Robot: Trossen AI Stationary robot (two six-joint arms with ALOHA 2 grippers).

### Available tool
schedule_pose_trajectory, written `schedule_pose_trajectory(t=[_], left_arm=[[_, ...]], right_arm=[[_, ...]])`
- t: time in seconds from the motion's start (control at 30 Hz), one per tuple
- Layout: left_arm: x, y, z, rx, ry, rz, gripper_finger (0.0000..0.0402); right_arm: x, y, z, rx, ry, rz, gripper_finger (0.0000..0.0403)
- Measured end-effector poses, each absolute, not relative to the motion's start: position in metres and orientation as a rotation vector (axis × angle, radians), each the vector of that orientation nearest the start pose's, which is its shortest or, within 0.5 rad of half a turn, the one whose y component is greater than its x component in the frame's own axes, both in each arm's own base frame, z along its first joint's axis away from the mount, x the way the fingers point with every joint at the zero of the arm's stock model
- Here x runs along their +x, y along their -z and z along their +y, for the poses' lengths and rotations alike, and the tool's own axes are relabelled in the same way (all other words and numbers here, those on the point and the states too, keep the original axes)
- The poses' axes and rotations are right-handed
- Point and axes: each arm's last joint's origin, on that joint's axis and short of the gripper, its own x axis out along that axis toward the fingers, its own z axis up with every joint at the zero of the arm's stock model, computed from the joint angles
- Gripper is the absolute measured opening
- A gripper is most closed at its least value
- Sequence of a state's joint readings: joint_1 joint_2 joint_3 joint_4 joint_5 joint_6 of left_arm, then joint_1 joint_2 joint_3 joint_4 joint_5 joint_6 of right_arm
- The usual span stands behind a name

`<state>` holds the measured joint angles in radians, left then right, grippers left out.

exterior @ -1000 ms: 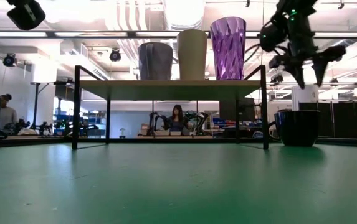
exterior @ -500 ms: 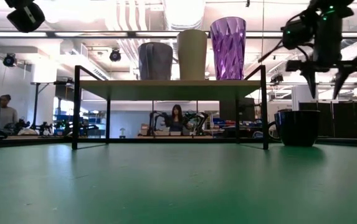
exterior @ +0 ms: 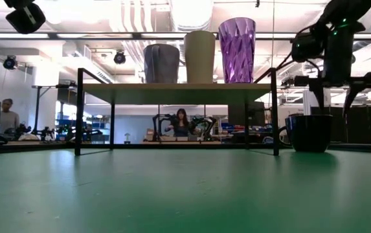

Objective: Stack small to large cups/mugs on shelf
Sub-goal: Put the black mug on the shelf

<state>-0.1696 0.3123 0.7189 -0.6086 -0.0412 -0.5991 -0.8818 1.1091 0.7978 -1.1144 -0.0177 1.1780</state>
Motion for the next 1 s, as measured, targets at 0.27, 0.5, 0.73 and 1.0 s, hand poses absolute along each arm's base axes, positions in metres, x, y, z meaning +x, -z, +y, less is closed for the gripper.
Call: schedule_pose_trajectory(t=[0.27, 0.5, 0.73, 1.0], left_arm=[[0.064, -0.317, -0.009, -0.574, 0.042, 0.226, 0.0089], [0.064, -0.317, -0.009, -0.574, 0.040, 0.225, 0.0089], [0.064, -0.317, -0.009, -0.573, 0.036, 0.226, 0.0089], [0.064, -0.317, -0.009, -0.572, 0.026, 0.223, 0.0089]], right_arm=[[0.117, -0.211, -0.142, 1.536, 1.510, 0.818, 0.0198], [0.121, -0.201, -0.147, 1.490, 1.486, 0.921, 0.0186], [0.120, -0.198, -0.147, 1.456, 1.505, 0.947, 0.0099], [0.119, -0.199, -0.148, 1.424, 1.513, 0.942, 0.0020]])
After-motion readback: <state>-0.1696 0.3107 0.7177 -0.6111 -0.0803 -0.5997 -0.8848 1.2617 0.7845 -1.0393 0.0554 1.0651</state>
